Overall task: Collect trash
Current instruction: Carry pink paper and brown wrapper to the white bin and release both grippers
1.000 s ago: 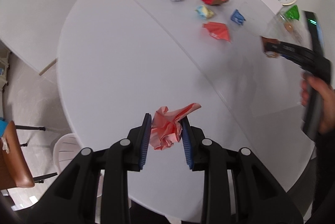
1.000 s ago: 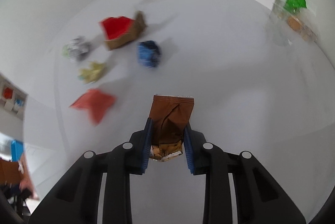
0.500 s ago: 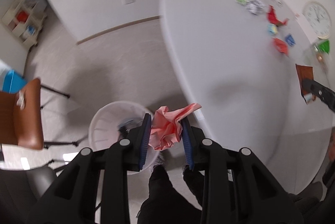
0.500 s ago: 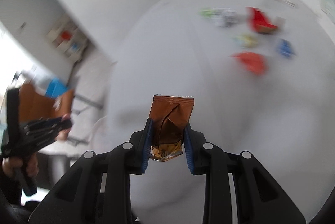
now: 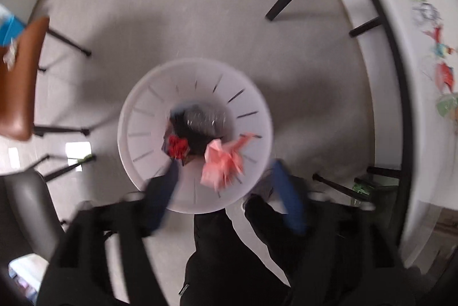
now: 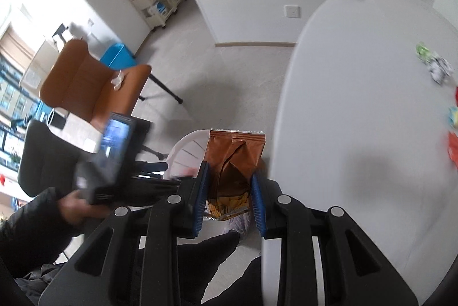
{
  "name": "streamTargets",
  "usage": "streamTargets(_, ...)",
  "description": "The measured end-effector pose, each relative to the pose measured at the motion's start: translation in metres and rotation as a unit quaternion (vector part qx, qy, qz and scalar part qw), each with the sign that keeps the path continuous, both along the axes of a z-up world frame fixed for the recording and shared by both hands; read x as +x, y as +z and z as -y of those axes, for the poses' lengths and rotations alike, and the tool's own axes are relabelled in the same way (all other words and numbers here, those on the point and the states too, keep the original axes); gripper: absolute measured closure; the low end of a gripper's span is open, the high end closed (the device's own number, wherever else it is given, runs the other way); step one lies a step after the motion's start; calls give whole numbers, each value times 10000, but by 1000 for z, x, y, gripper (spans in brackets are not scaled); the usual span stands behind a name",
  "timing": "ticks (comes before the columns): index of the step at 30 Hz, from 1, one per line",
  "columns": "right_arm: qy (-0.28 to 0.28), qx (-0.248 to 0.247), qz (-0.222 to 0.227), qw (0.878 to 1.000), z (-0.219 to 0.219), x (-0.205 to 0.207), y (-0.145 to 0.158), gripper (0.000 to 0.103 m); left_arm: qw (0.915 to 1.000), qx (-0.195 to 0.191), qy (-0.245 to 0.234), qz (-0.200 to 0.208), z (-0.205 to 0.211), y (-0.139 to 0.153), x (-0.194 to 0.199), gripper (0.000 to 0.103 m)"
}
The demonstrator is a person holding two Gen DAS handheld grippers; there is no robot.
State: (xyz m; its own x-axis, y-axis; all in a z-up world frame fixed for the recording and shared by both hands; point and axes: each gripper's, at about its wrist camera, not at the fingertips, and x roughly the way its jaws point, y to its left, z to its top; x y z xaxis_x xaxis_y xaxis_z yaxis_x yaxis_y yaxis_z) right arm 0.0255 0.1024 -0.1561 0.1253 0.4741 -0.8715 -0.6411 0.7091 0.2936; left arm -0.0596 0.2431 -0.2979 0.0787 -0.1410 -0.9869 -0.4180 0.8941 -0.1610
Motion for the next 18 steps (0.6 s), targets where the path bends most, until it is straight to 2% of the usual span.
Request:
streamTargets(2, 90, -42, -1, 10000, -11, -3, -3, 74, 9999, -91, 130, -50, -7, -14, -4, 23)
streamTargets(4, 177, -77, -9, 9998, -20, -10, -3, 74, 9995, -72, 276, -109, -16, -18, -8, 11)
streamTargets(6, 270, -102, -42, 9996, -30, -15, -5, 74, 9994, 73, 316, -72, -22, -15, -12, 8)
streamTargets(12, 434, -202, -197, 9987, -50, -22, -22, 73, 9967, 711, 380, 92, -46, 20, -30, 8)
streamTargets(18, 796, -411, -374, 9953, -82, -28, -53, 73, 9942, 804, 664, 247, -75, 46, -54, 8)
